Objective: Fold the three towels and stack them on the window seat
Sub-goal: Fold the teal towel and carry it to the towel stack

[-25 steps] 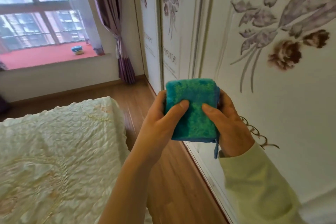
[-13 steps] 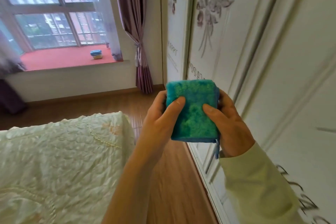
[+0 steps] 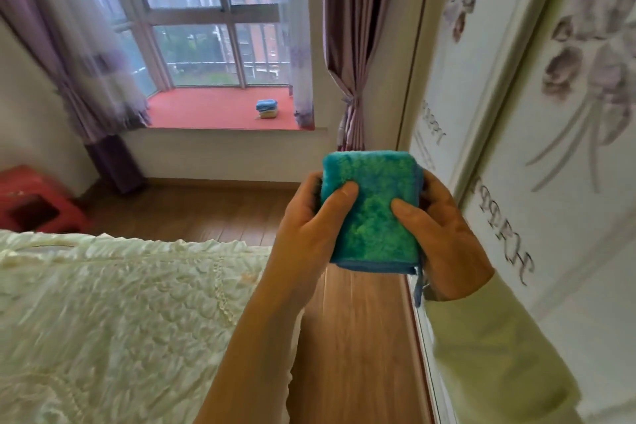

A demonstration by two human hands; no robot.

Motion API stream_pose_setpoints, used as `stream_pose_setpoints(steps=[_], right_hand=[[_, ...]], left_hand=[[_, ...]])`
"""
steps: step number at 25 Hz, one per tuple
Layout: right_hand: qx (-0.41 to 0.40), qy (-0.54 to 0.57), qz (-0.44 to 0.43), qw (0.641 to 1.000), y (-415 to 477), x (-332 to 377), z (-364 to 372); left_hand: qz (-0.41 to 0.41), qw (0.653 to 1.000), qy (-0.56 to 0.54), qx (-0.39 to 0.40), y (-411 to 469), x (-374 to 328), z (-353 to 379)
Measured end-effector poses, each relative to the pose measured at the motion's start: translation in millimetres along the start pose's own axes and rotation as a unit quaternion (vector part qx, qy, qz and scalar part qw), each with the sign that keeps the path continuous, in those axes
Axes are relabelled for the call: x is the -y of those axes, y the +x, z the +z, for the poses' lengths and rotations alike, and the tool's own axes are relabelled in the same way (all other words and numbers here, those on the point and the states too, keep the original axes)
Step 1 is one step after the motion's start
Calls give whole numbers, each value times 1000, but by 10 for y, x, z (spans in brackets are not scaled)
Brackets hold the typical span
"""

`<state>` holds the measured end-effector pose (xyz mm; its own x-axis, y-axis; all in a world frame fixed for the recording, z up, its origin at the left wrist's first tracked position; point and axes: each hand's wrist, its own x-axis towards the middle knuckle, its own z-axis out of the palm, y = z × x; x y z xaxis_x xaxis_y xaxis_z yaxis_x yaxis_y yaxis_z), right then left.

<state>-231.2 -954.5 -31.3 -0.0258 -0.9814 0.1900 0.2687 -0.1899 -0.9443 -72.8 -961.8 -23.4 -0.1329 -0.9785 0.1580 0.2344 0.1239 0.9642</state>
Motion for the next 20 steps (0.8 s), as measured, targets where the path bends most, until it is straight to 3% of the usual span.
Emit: stream_pose_setpoints(steps=[11, 20], right_hand=[[92, 23, 49, 994, 3425, -754, 183], [96, 24, 48, 994, 6225, -1488, 907]], left_hand=[[7, 993, 0, -116, 3091, 388, -825], [1, 995, -23, -101, 5771, 464, -2104]])
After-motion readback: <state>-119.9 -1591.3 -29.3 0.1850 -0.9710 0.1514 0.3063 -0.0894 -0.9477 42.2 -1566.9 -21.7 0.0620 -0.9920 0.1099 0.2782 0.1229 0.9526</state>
